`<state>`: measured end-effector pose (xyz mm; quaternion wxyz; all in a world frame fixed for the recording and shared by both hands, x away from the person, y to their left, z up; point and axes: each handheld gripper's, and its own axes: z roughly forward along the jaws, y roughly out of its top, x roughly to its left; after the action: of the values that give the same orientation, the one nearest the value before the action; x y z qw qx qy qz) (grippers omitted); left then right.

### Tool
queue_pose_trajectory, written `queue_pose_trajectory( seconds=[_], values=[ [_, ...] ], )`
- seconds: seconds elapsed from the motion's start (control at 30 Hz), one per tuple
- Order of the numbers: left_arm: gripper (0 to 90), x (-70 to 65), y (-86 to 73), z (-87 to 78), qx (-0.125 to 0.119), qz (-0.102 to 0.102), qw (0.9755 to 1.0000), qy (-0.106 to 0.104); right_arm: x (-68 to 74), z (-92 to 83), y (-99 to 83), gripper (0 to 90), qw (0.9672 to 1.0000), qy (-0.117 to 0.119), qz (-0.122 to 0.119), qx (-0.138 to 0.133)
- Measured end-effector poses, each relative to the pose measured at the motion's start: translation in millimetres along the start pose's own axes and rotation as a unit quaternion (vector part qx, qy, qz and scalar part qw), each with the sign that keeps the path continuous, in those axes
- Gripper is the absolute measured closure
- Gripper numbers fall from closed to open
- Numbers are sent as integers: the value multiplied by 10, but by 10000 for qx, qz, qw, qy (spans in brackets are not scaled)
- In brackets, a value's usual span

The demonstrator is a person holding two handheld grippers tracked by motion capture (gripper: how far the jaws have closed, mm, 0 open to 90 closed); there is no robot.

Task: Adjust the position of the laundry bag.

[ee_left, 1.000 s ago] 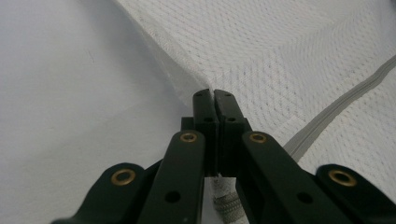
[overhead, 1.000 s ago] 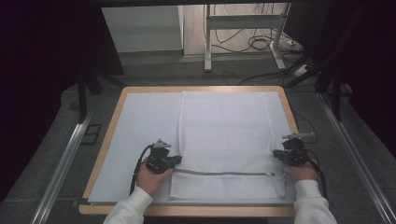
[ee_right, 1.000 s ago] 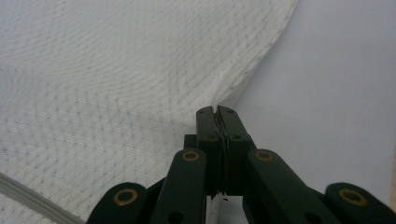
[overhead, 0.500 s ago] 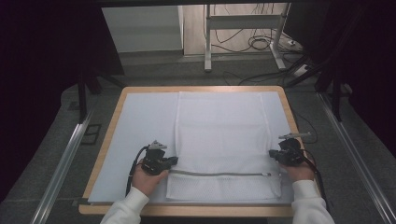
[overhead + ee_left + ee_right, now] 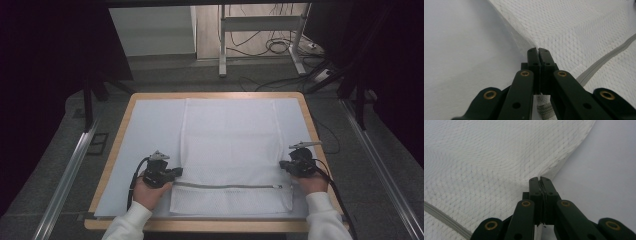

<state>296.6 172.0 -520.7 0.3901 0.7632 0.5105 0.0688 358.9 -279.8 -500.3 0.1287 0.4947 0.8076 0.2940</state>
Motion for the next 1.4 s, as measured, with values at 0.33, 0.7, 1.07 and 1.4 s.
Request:
queue_pose_trajectory(
  seconds=[0.33, 0.7, 1.07, 1.4],
  values=[
    [897, 113, -46, -59, 18, -114, 9999, 31, 112, 72, 46, 876, 10000, -12, -98, -3],
    [897, 232, -94, -148, -39, -219, 9997, 112, 235, 122, 72, 877, 9996, -1, -282, 12],
    [896, 337, -148, -232, -52, -332, 9993, 166, 324, 170, 85, 876, 9995, 147, -274, -46],
    [896, 413, -173, -253, -18, -386, 9990, 239, 428, 228, 116, 876, 9989, 131, -455, -29]
  ],
)
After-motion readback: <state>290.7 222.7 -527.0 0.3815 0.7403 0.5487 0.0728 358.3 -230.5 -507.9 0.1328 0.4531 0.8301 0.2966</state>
